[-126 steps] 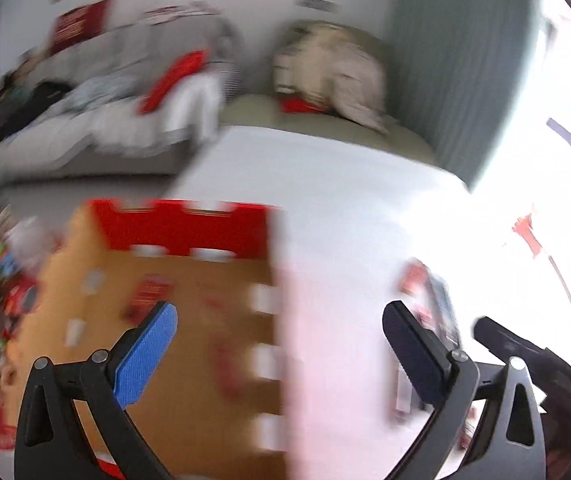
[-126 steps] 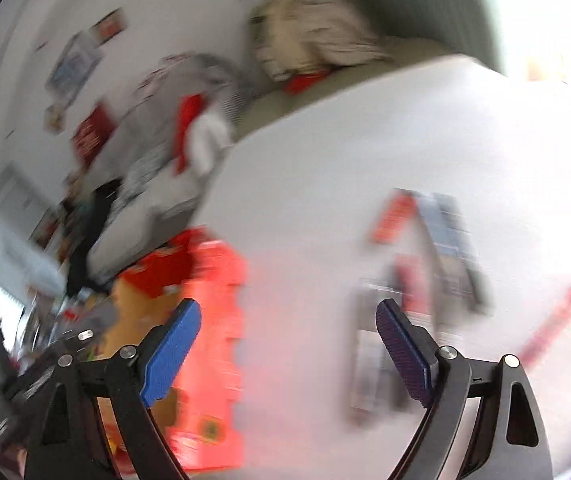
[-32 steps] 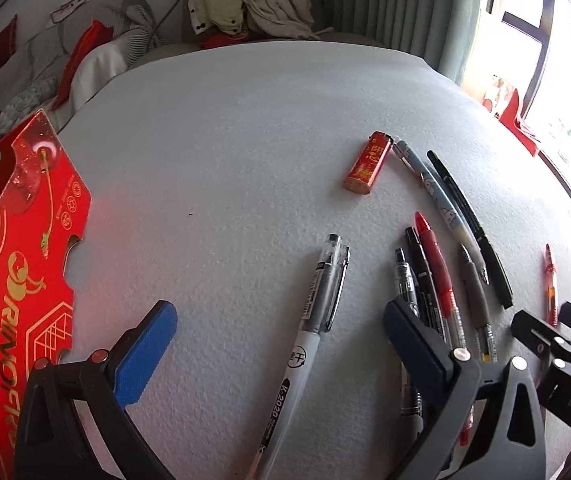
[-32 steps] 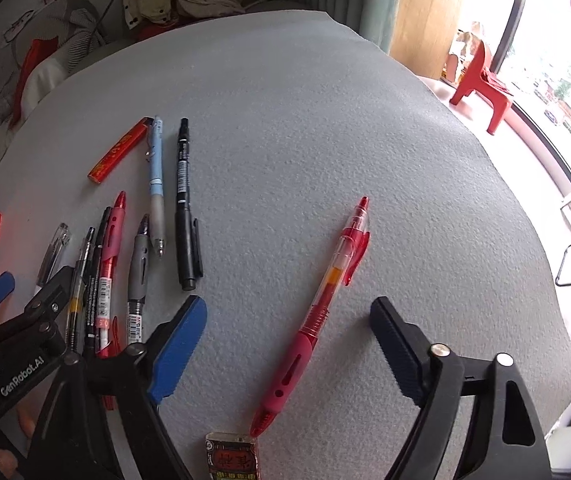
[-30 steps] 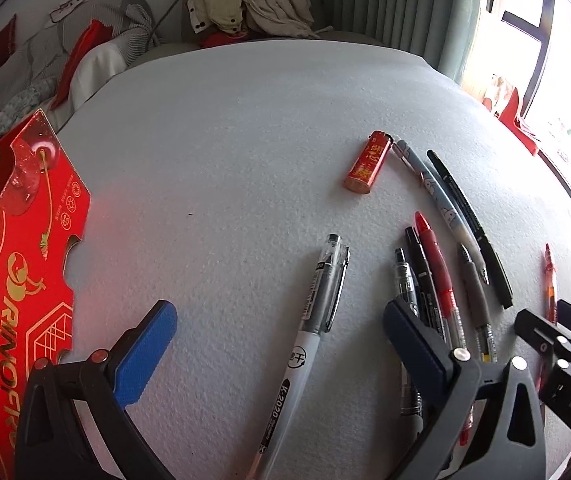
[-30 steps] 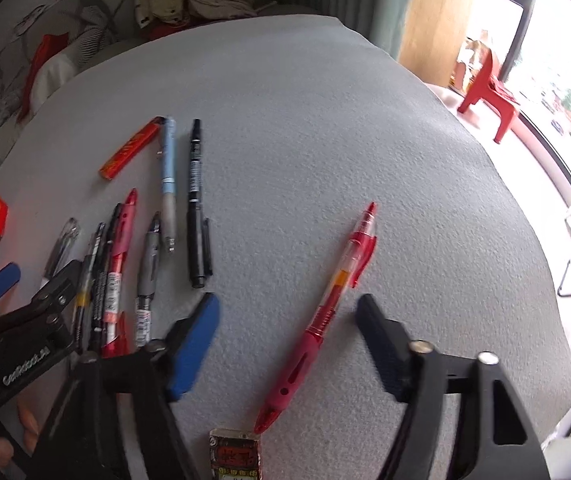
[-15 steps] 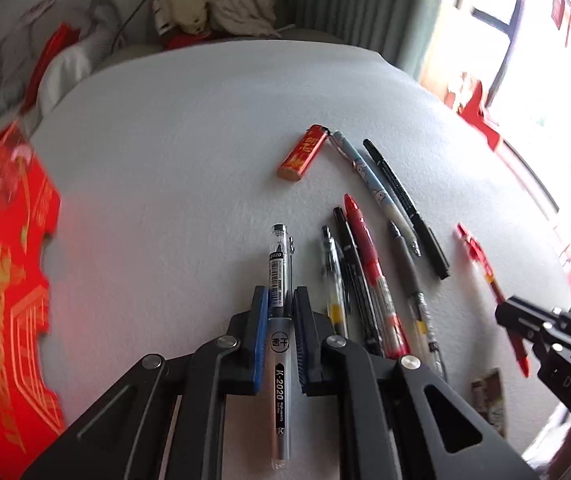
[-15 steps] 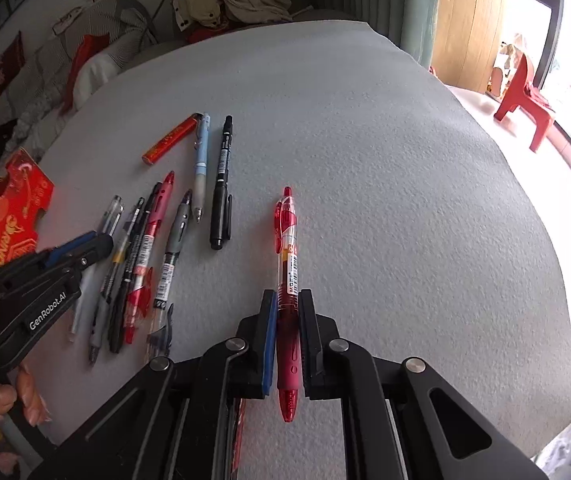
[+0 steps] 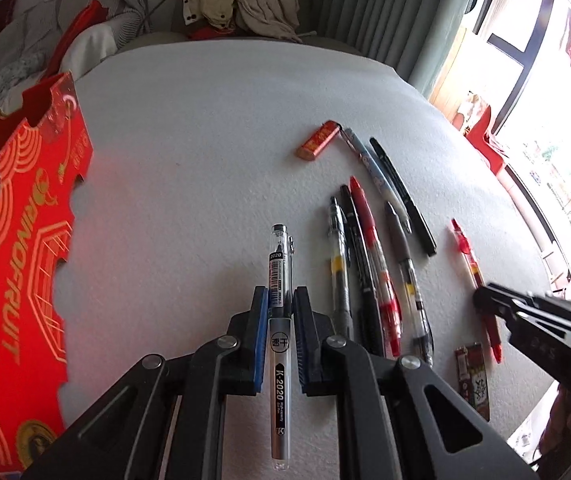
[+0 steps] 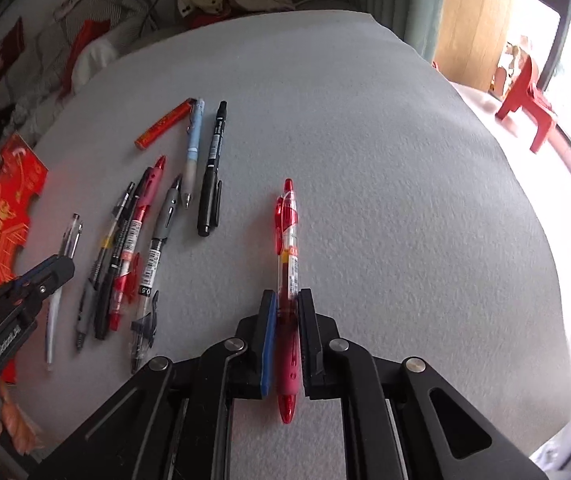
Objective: Organize rigid objects
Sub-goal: 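Carry the white pen in the left tool while the right tool carries the red pen to the box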
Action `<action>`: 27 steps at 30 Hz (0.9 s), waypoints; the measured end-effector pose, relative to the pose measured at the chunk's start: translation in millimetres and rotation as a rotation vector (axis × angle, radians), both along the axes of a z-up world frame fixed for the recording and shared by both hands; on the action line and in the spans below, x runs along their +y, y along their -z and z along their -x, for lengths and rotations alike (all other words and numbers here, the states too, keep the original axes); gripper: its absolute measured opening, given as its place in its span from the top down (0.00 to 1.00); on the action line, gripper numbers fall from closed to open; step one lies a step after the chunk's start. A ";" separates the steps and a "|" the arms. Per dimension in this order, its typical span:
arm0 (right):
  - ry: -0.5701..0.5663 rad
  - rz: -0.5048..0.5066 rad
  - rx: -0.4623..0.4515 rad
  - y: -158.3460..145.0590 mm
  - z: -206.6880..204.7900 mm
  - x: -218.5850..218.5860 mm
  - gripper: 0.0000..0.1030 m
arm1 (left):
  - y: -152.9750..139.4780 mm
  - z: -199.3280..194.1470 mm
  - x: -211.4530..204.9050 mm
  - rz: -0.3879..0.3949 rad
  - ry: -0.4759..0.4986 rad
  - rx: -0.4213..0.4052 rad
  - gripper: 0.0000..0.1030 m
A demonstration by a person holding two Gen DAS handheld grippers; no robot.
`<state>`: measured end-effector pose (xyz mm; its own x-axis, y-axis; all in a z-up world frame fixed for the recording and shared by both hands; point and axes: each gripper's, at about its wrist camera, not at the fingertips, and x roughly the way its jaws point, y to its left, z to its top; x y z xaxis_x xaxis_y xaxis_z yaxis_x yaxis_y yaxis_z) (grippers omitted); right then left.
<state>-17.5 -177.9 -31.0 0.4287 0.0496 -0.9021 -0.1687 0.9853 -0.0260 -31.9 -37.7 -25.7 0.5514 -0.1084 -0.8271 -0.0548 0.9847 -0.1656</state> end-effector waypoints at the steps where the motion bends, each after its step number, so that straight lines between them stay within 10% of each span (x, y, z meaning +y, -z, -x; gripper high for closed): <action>1: -0.020 0.037 -0.002 0.1 -3.0 6.2 0.89 | 2.0 -1.3 -1.8 -0.003 0.002 0.005 0.87; 6: -0.087 0.116 0.017 -1.0 -15.9 21.3 0.89 | 1.7 -0.2 -4.8 -0.004 0.005 0.001 0.87; 27: 0.038 -0.233 -0.280 -69.1 74.4 -9.8 0.90 | -67.3 56.4 -46.4 -0.116 0.054 -0.222 0.87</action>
